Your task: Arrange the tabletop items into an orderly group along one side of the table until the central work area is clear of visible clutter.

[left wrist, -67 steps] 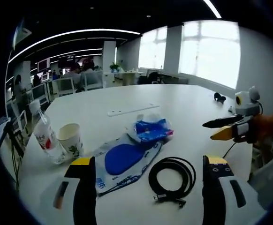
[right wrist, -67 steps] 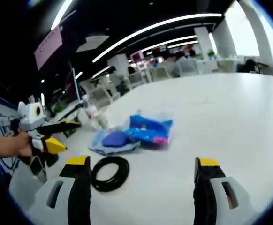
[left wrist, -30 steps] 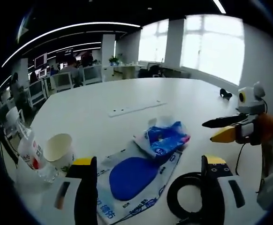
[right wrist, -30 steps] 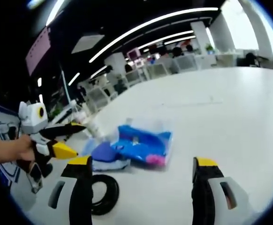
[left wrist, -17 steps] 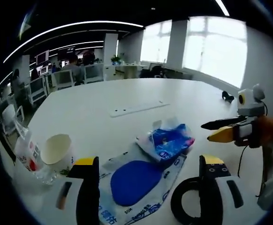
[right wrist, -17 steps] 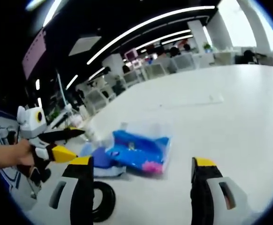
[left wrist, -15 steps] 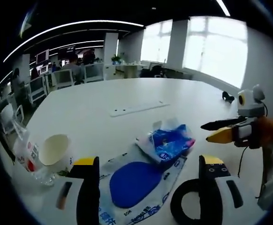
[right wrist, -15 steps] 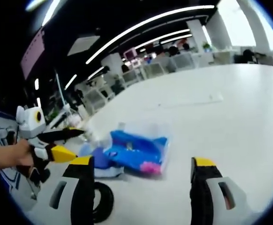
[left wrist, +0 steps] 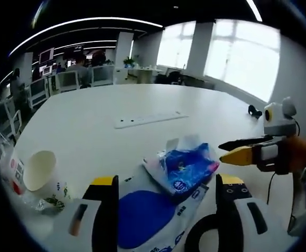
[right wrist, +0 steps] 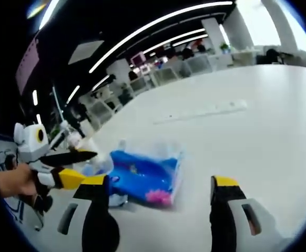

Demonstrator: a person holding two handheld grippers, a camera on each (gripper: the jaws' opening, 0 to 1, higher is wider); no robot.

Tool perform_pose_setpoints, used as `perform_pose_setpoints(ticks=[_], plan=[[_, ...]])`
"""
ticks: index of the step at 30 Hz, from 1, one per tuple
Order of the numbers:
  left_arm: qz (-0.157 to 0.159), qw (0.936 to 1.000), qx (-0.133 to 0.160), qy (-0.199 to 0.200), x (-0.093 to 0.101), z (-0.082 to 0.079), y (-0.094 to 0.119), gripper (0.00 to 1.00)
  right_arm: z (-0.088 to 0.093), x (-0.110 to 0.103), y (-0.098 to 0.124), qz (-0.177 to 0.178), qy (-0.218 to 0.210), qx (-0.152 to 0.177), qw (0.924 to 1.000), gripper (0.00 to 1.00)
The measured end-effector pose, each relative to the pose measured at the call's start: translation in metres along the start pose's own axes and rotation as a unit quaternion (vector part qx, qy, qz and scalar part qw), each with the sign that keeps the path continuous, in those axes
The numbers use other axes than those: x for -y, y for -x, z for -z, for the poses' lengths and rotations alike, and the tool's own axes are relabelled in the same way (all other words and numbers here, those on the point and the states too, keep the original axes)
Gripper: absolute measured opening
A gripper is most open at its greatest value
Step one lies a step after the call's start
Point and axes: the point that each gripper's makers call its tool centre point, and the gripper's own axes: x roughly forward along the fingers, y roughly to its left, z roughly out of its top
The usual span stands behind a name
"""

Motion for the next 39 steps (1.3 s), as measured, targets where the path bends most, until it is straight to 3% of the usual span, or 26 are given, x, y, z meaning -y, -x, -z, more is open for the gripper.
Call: perform_pose_setpoints(ticks=[15,22,25,35,39], plan=[[0.005,0.9991,-0.012,0.040,-0.004,0.010,-0.020,0.61,-0.005,-0.002,-0.026,-0.005,0.001,-0.011,0.9999,0.71],[-0.005,0.9996,0.008,0.025,-0.011,0.004,-0.022,0.20,0.000,0.006,-0.031,0.010,-0.022,-0.015,0.9996,0.64],[-0.010,0.9993,0.012,0.033,-0.014,0.002,-0.025,0.13,0.003,0.007,-0.032,0.012,-0.020,-0.019,0.9995,0.62],[-0.011,0.9992,0.011,0.036,-0.012,0.003,-0.028,0.07,-0.002,0.010,-0.036,0.018,-0.036,-0.010,0.9991,0.52],[-0.012,0.9993,0.012,0.035,-0.011,0.003,-0.028,0.05,-0.002,0.009,-0.037,0.017,-0.039,-0.011,0.9990,0.43]])
